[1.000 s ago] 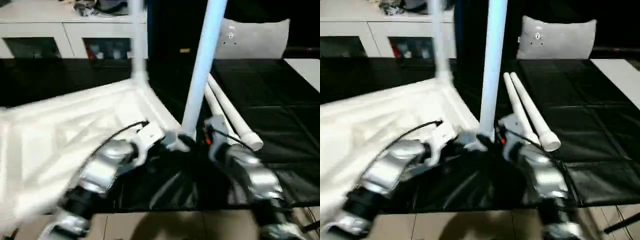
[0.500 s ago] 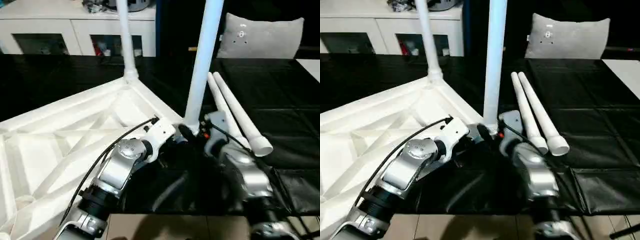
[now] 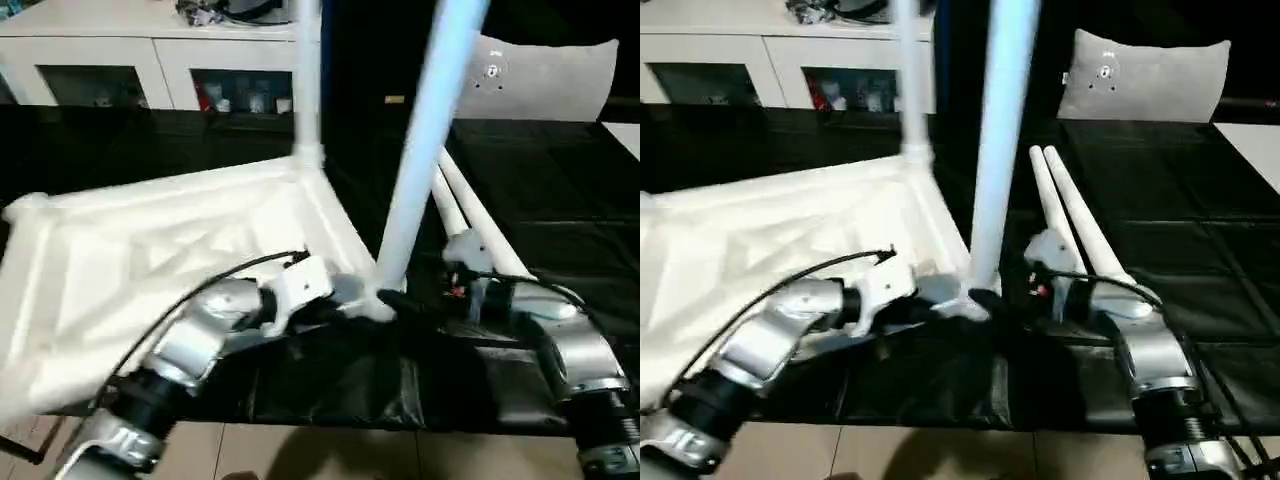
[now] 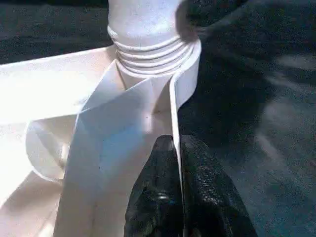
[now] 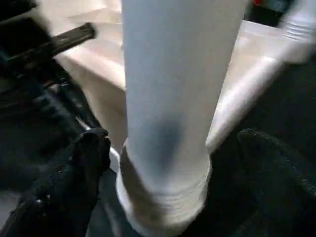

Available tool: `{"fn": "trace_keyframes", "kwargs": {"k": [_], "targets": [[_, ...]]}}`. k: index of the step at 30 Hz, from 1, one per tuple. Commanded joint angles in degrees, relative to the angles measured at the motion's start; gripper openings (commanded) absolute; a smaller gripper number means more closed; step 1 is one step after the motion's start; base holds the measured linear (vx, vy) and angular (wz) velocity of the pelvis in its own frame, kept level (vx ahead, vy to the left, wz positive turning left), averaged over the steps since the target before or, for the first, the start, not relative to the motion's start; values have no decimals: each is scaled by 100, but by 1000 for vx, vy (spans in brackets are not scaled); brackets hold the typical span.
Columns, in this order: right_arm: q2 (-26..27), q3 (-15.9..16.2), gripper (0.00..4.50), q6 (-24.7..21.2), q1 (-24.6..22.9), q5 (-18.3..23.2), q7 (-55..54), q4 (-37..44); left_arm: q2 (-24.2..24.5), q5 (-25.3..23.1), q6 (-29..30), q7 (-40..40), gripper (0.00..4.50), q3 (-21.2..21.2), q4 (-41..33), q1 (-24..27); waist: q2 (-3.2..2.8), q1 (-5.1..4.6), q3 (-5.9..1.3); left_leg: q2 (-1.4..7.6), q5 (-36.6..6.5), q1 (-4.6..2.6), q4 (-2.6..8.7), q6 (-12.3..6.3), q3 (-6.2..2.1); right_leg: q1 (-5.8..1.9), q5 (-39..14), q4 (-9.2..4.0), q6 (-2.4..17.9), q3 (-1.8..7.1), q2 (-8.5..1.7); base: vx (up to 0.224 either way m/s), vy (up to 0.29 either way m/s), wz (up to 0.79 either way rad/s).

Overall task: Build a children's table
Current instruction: Rotate leg to tighten

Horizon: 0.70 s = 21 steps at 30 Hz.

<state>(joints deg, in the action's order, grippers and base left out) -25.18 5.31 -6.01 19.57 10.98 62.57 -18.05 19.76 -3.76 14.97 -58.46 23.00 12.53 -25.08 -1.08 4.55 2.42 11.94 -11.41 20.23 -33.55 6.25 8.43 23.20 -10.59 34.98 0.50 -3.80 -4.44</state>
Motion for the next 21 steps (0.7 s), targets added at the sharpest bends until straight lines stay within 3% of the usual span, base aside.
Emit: {"fn": "trace_keyframes", "kwargs": {"k": [1, 5, 6, 9, 15, 16, 21], "targets": [[-247, 193, 443, 60, -28, 90, 607, 168, 229, 82, -265, -658, 0, 354, -143, 33, 96, -2, -328, 67, -844, 43, 349, -567, 97, -343, -1197, -433, 1203, 222, -277, 0, 0, 0], [-388, 376, 425, 21, -39, 110, 1014, 219, 439, 65, -455, -922, 0, 431, -73, -28, 85, 42, -319, 70, -799, 43, 353, -583, 101, -338, -1089, -411, 1245, 225, -271, 0, 0, 0], [-407, 443, 396, 39, -41, 82, 1075, 216, 493, 68, -502, -1009, 0, 454, -47, -52, 86, 45, -317, 71, -806, 47, 356, -564, 97, -343, -1134, -416, 1225, 224, -277, 0, 0, 0], [-387, 559, 378, -68, -36, 80, 1204, 183, 600, 63, -643, -1221, 0, 499, -11, -96, 100, 45, -319, 69, -828, 43, 365, -508, 93, -345, -1273, -421, 1193, 224, -281, 0, 0, 0], [-382, 678, 332, -123, -62, 125, 1339, 192, 647, 115, -757, -1310, 0, 508, 47, -143, 90, 50, -330, 70, -769, 41, 357, -489, 95, -345, -1103, -399, 1237, 225, -277, 0, 0, 0], [-389, 692, 304, -140, -69, 111, 1348, 200, 647, 114, -765, -1311, 0, 509, 56, -147, 98, 48, -330, 70, -762, 41, 357, -484, 96, -346, -1087, -396, 1235, 226, -274, 0, 0, 0], [-387, 705, 276, -266, -88, 126, 1312, 211, 628, 109, -800, -1312, 0, 498, 106, -149, 96, 50, -332, 67, -743, 40, 354, -470, 98, -348, -1110, -400, 1221, 226, -273, 0, 0, 0]]}}
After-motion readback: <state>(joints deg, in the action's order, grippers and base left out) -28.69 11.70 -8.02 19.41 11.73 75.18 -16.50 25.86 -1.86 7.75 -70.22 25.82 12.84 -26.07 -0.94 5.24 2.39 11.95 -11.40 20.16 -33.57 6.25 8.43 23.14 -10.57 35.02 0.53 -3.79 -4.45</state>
